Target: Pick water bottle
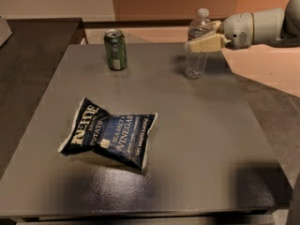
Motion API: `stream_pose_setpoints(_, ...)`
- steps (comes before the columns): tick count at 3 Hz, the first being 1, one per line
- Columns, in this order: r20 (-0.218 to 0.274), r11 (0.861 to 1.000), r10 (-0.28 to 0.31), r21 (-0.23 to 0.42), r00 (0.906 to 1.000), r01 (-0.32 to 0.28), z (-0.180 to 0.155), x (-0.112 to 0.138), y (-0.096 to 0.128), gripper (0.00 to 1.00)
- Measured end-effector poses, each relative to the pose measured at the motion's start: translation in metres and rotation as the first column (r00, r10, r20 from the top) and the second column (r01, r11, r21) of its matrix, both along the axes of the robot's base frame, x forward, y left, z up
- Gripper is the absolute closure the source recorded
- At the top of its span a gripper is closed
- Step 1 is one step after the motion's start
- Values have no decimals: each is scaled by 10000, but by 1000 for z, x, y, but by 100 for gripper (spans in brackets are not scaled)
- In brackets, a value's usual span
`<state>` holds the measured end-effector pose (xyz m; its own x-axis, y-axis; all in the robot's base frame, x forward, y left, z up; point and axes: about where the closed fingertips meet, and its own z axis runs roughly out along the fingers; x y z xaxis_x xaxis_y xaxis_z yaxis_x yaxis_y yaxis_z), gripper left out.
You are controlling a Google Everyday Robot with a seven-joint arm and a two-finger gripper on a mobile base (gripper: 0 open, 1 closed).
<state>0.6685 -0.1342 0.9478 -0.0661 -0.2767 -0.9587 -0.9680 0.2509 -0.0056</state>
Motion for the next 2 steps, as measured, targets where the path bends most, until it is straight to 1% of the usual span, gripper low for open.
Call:
stream_pose_setpoints(1,698,9979,304,544,9971,-342,44,-20,-4,96)
stream_pose_setpoints(2,1256,9940,522,885,9907,-636,78,-34,-6,100)
